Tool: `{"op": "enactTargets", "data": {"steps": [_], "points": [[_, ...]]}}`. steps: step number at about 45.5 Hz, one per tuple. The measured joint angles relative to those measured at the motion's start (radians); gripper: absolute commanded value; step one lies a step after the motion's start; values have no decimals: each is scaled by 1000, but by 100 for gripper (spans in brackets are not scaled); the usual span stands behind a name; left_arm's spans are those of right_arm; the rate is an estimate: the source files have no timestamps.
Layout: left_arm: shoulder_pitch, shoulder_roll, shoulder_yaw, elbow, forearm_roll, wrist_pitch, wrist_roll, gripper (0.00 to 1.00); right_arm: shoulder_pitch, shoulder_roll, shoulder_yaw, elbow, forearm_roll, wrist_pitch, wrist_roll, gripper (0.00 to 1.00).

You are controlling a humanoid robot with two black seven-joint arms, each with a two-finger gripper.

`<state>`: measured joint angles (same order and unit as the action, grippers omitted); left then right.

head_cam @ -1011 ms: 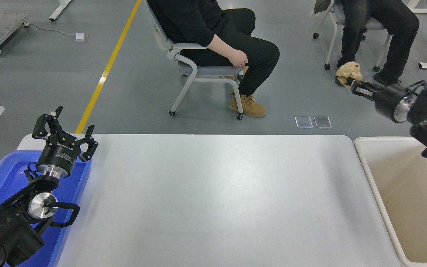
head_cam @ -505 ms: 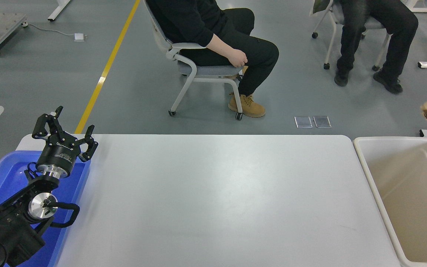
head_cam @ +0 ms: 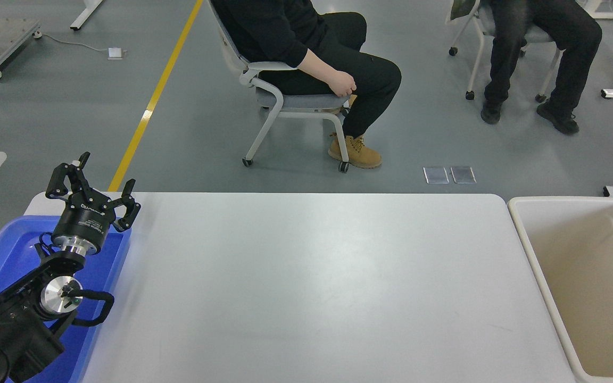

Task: Clean the table surface

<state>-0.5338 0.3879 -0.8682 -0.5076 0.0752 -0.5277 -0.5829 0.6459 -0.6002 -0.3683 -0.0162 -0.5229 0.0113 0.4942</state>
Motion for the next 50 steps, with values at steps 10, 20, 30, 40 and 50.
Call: {"op": "enactTargets", "data": {"steps": [10,20,30,40,50], "points": [[0,0,0,0,0,0,0,100,-43,51,-6,-7,4,-5,-23,0],[0,0,0,0,0,0,0,100,-57,101,-8,-9,5,-9,-52,0],[0,0,0,0,0,0,0,100,-59,140,-2,-11,7,-14,-77,62],[0,0,0,0,0,0,0,100,-55,157,2,-11,37,-51,-93,92],[0,-1,0,0,0,0,0,100,-37,162,15,-9,79,-77,-98,98]]}}
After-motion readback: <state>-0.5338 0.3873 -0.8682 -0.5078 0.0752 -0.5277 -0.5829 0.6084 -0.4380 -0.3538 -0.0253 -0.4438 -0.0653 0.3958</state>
